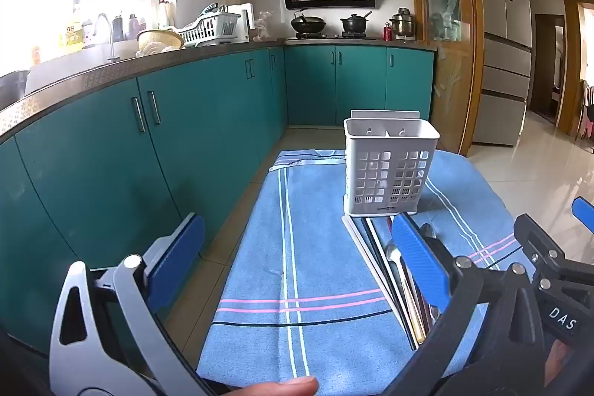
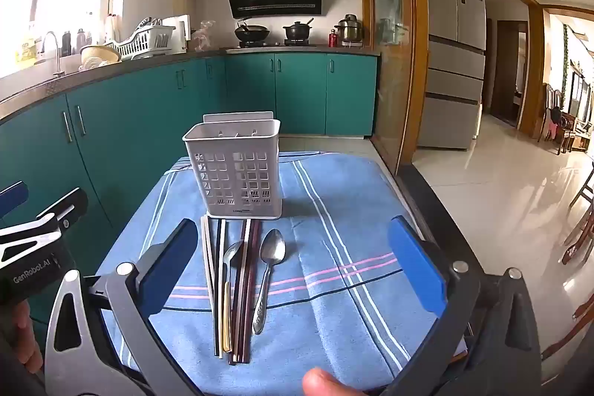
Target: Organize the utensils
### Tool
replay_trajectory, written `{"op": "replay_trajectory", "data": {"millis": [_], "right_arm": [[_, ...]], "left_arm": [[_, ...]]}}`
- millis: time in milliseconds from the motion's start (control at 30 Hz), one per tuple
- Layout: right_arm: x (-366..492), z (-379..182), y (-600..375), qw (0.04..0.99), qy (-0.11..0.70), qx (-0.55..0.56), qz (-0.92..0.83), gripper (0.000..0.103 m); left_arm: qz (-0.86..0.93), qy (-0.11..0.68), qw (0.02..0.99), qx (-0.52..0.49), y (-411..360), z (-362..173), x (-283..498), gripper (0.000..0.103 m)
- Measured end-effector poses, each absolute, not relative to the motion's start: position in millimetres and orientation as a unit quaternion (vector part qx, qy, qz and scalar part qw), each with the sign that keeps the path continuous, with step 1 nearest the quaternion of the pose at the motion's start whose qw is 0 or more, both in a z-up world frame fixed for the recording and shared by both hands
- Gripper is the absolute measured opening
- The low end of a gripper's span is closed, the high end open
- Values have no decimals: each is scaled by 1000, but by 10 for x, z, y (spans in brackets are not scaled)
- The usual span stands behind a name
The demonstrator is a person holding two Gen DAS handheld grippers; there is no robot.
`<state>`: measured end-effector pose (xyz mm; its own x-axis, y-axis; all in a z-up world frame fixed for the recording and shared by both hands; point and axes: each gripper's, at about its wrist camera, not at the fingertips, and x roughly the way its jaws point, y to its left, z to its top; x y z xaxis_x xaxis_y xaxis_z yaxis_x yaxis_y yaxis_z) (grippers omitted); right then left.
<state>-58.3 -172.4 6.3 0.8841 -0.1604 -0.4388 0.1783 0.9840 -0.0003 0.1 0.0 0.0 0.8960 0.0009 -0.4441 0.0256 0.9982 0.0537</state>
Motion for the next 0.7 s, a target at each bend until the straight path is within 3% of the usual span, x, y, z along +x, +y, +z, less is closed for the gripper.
{"op": "replay_trajectory", "data": {"millis": [700], "right_arm": [[-614, 81, -1735, 970, 225, 21, -87, 100]], "left_arm": [[-5, 227, 973, 34, -6, -1, 1, 100]]}}
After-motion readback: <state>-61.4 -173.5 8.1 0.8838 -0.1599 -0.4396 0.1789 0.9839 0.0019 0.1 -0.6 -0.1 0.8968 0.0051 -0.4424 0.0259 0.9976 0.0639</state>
